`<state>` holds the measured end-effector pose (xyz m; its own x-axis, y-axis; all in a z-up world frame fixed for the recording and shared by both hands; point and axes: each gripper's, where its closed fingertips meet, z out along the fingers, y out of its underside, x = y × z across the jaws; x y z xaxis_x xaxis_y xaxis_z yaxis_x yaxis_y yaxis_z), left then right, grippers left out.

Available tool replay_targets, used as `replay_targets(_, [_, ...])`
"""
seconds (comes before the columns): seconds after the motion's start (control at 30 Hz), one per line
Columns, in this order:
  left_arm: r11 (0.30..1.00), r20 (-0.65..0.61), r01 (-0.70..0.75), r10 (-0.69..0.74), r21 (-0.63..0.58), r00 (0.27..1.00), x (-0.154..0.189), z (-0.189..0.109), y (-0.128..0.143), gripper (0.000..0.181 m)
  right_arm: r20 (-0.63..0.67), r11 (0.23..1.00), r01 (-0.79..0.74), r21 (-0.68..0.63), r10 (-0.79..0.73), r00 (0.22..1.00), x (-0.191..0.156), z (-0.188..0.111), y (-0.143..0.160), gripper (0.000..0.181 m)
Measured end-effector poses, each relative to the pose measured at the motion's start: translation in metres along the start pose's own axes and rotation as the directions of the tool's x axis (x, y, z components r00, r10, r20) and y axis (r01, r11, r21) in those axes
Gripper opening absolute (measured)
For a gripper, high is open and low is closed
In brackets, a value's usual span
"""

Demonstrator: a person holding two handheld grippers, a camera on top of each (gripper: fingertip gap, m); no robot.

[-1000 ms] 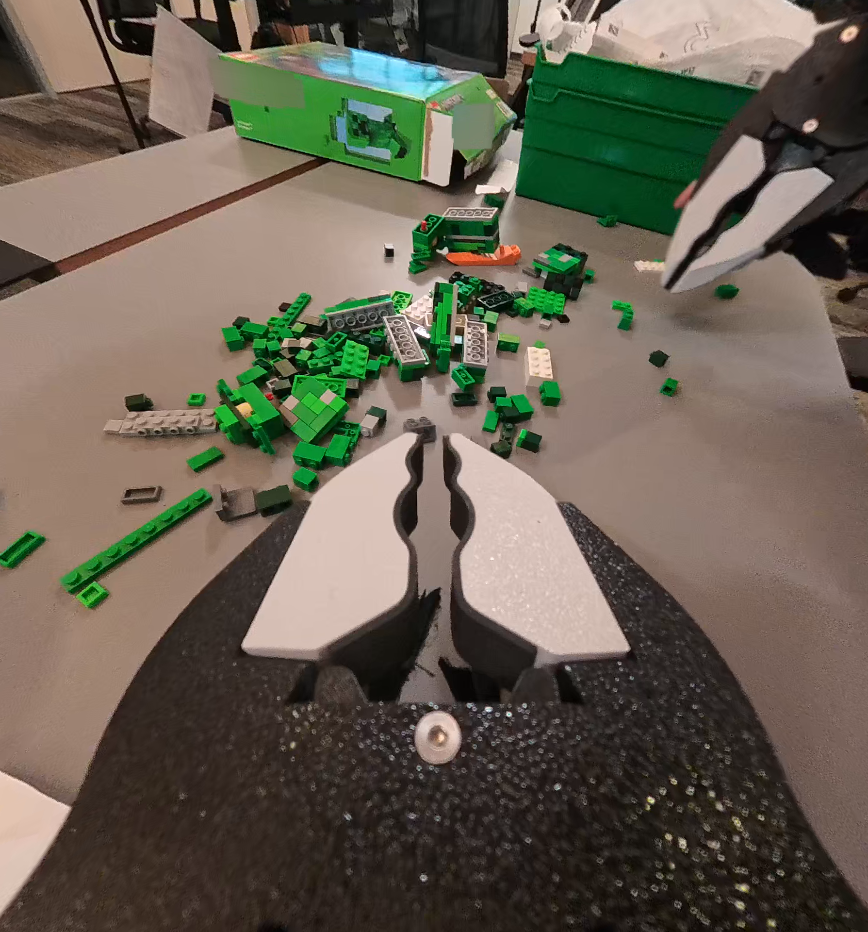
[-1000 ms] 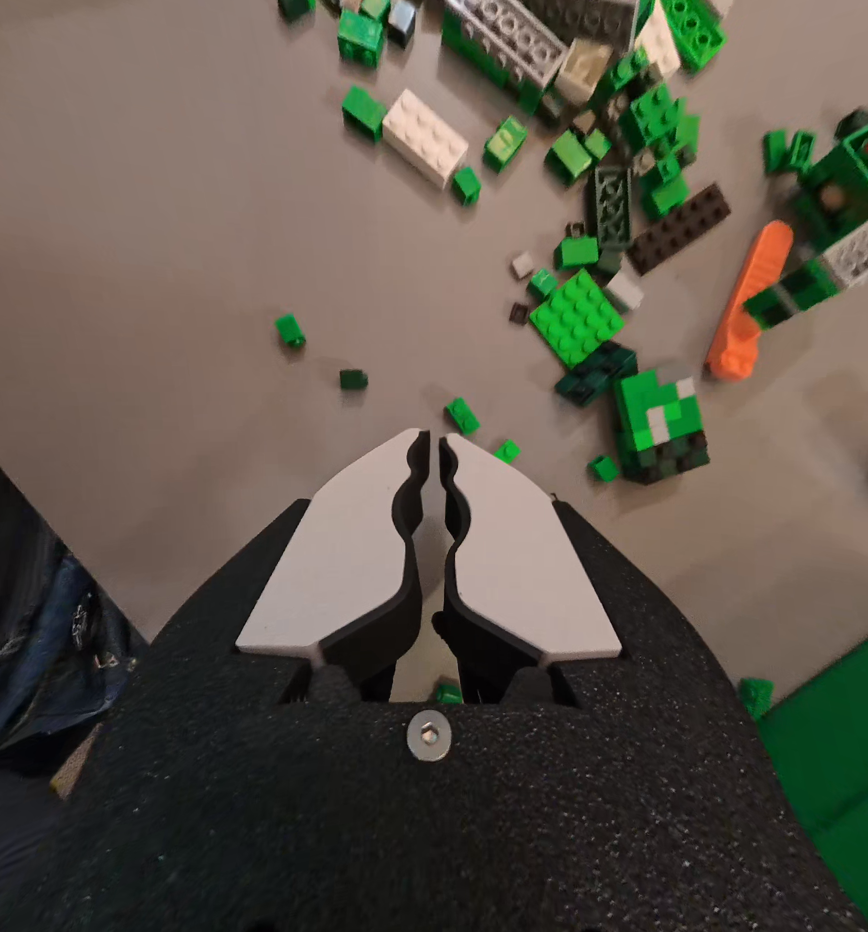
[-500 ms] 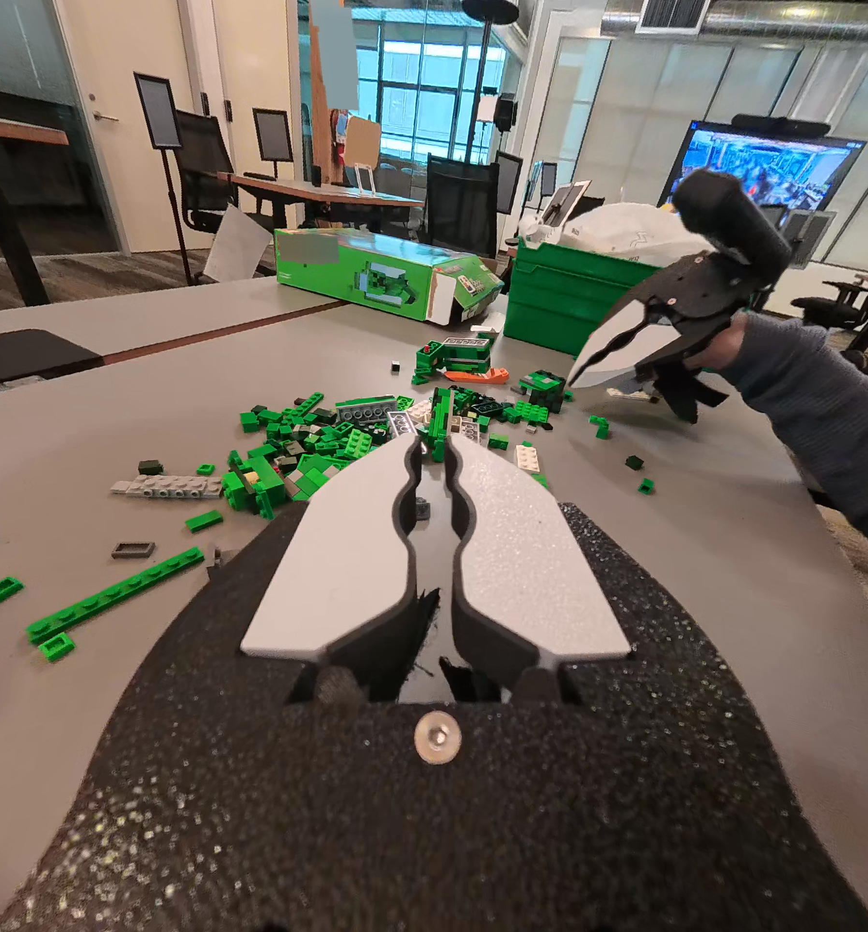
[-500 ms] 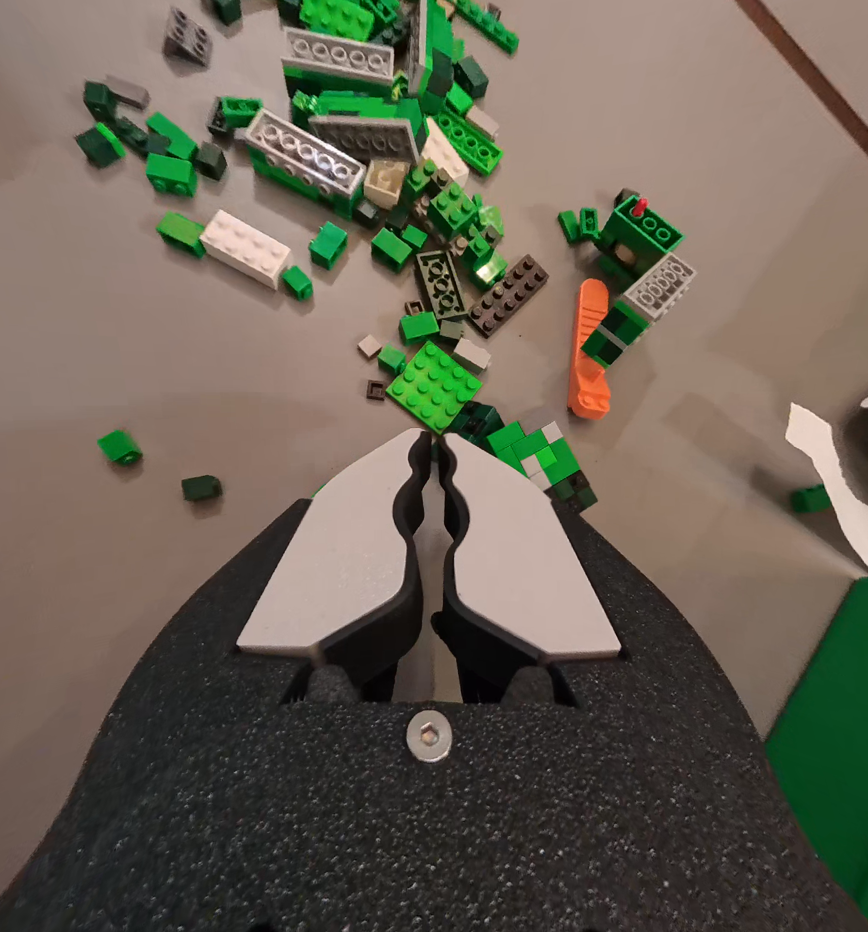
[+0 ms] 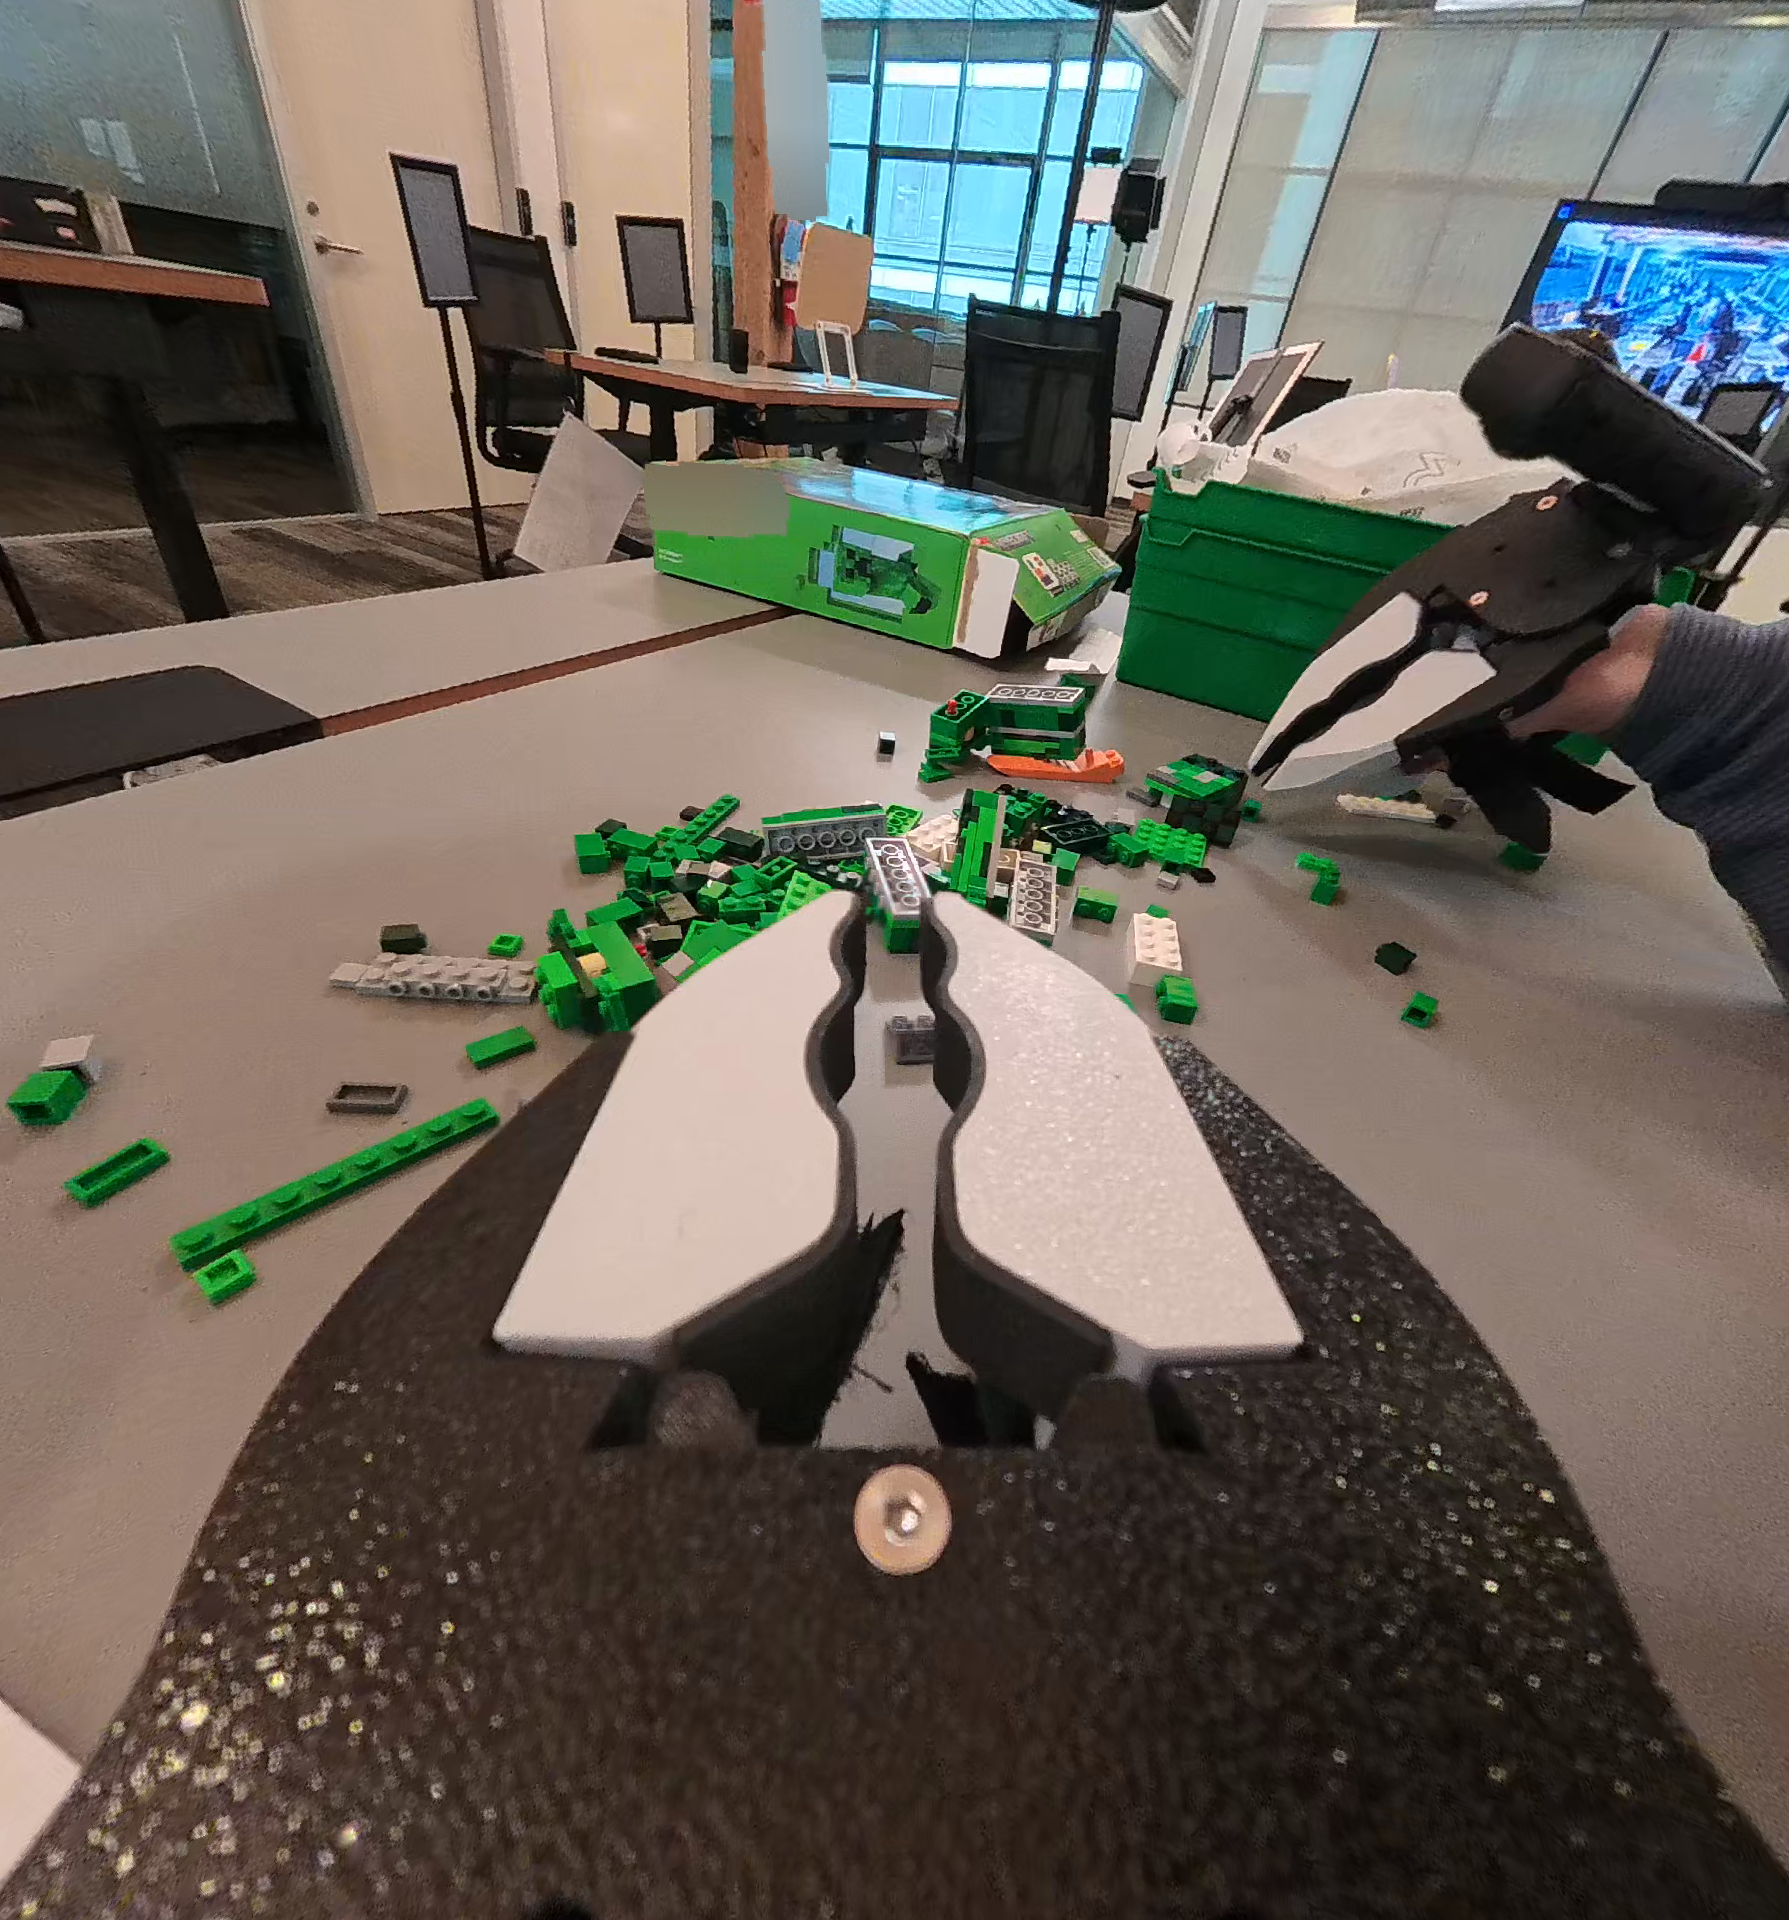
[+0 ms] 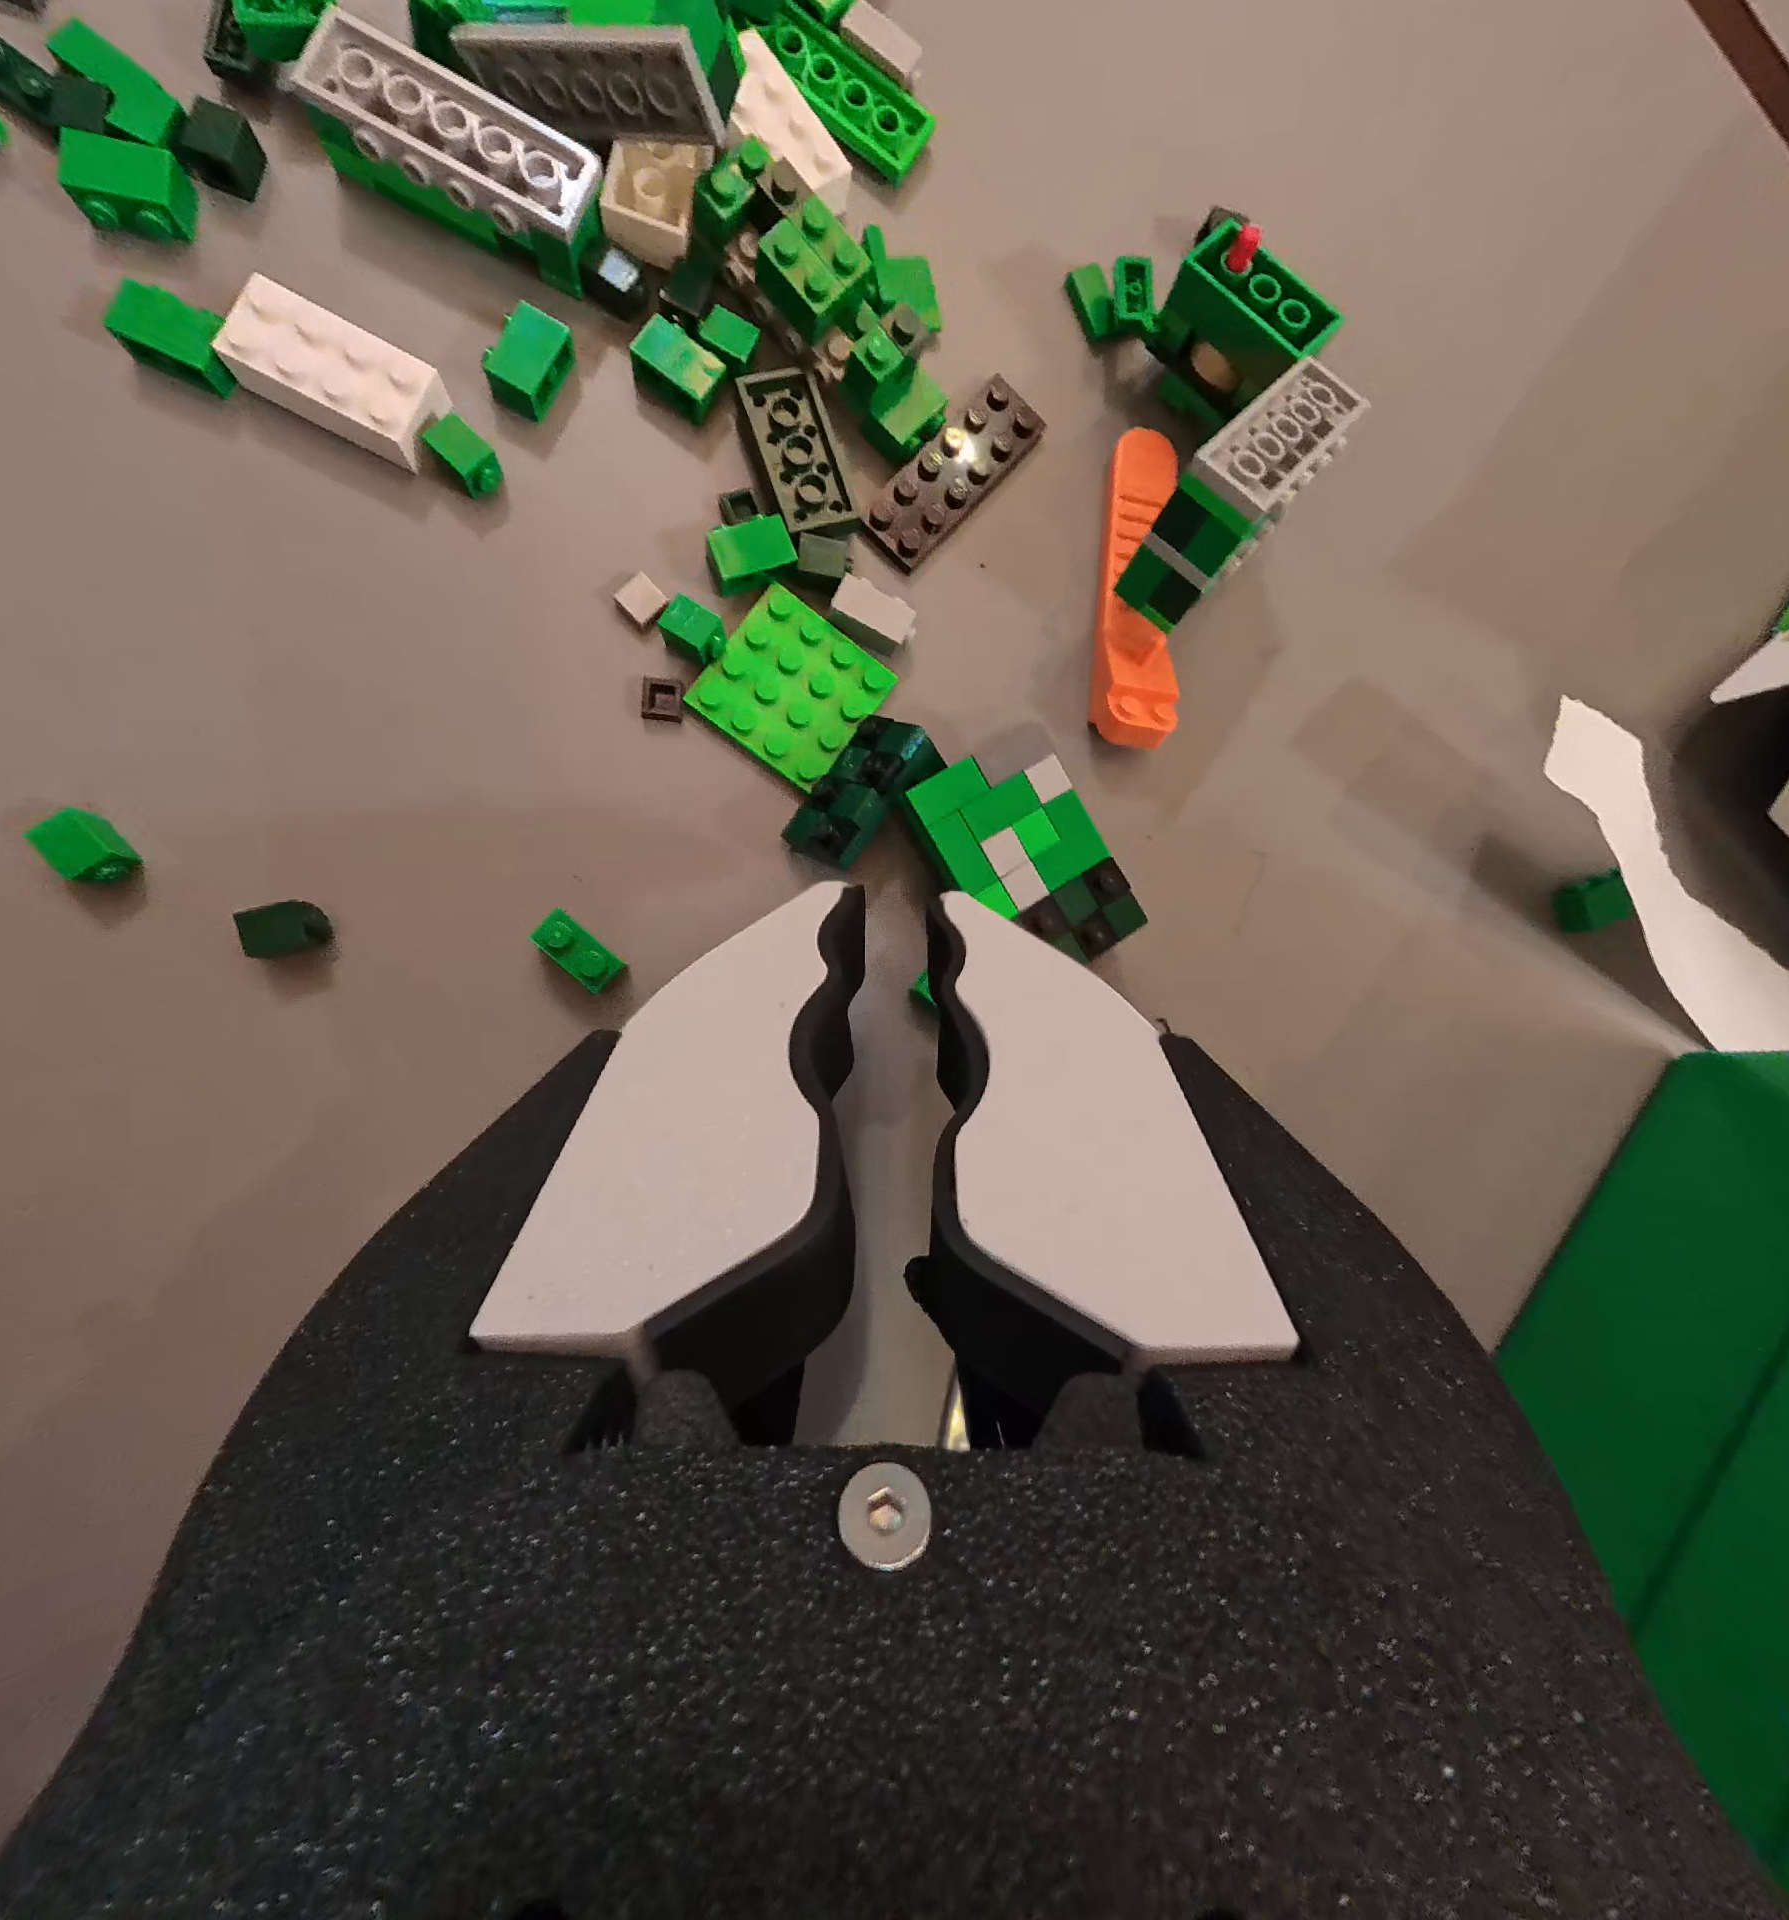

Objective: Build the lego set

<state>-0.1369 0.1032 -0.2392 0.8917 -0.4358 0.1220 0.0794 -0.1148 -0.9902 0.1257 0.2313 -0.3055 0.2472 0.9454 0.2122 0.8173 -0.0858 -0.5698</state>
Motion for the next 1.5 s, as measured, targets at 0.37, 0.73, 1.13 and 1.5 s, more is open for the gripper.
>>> replay_targets(0.37, [0.997, 0.202, -0.079, 0.075, 0.010, 0.976, -0.025, -0.012, -0.007, 0.007, 0.098, 0.985, 0.061, 0.163, -0.077, 0.992, -0.027, 0.014, -0.052, 0.020])
replay_targets(0.73, [0.998, 0.228, -0.048, 0.039, 0.037, 0.973, -0.033, -0.016, -0.010, 0.006, 0.162, 0.939, 0.288, 0.189, -0.319, 0.934, -0.049, 0.056, -0.126, 0.025])
replay_targets(1.13, [1.000, 0.207, -0.022, 0.017, 0.021, 0.978, -0.032, -0.013, -0.006, 0.006, 0.231, 0.968, 0.214, 0.127, -0.239, 0.943, -0.044, 0.080, -0.126, 0.030])
replay_targets(1.5, [1.000, 0.176, -0.015, 0.017, -0.012, 0.984, -0.028, -0.008, 0.000, 0.005, 0.451, 0.948, 0.257, 0.187, -0.315, 0.835, -0.095, 0.073, -0.125, 0.012])
